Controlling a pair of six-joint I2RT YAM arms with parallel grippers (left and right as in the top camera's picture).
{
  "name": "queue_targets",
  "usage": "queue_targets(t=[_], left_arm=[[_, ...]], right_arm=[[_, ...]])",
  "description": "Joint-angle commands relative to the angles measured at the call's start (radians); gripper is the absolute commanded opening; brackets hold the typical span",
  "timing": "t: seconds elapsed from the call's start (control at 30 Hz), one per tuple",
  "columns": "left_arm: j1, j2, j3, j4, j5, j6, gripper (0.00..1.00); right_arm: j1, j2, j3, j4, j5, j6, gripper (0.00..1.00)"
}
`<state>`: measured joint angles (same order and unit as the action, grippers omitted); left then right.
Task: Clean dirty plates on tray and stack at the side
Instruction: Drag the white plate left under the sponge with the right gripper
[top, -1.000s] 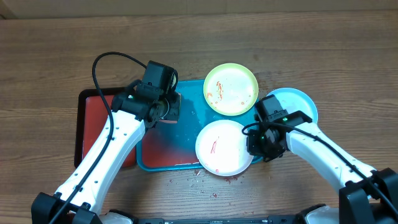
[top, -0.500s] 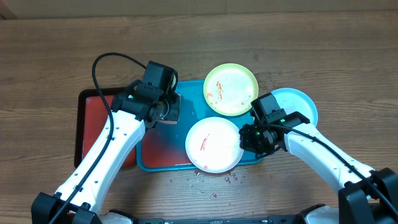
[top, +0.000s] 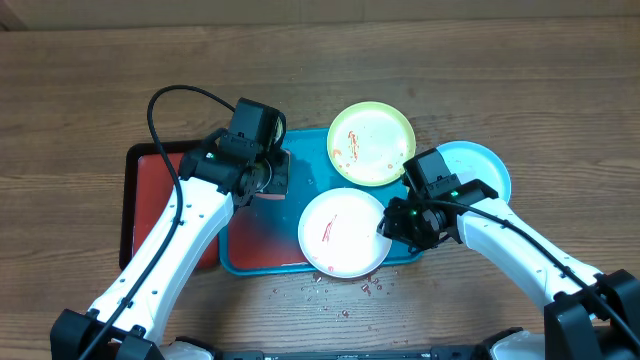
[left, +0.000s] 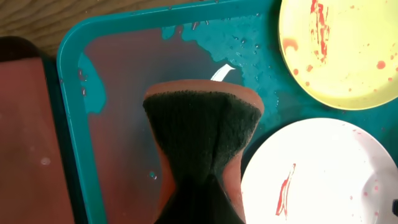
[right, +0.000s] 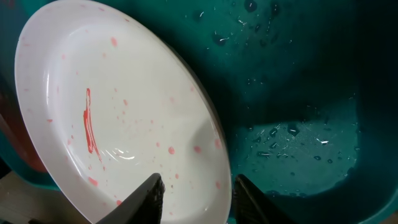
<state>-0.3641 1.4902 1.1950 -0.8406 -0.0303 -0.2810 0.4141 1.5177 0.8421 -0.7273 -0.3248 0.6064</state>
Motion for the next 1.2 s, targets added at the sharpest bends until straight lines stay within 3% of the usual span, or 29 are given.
queue_targets(t=[0.0, 0.3, 0.43, 0.57, 0.6, 0.77, 1.17], left_arm=[[0.006, -0.006, 0.003, 0.004, 0.005, -0.011, 0.04], [0.006, -0.006, 0.003, 0.005, 0.005, -0.012, 0.04], [0.006, -0.006, 0.003, 0.010, 0.005, -0.012, 0.04], [0.006, -0.006, 0.003, 0.011, 0.005, -0.011, 0.04], [0.006, -0.006, 0.003, 0.011, 0.005, -0.011, 0.04], [0.006, -0.006, 0.003, 0.017, 0.005, -0.011, 0.04], [0.006, -0.006, 0.003, 0.026, 0.005, -0.011, 0.04]], right_arm=[[0.005, 0.005, -0.004, -0.002, 0.012, 0.001, 0.39], [0.005, 0.087, 0.002, 0.008, 0.015, 0.041, 0.38], [0.005, 0.122, 0.024, 0.003, 0.009, 0.032, 0.29], [0.005, 0.129, 0.036, -0.009, 0.008, 0.030, 0.05], [0.005, 0.129, 0.042, -0.015, 0.009, 0.030, 0.04], [0.015, 0.129, 0.063, -0.002, -0.018, 0.045, 0.04], [0.220, 0.129, 0.063, 0.293, 0.130, 0.234, 0.04]])
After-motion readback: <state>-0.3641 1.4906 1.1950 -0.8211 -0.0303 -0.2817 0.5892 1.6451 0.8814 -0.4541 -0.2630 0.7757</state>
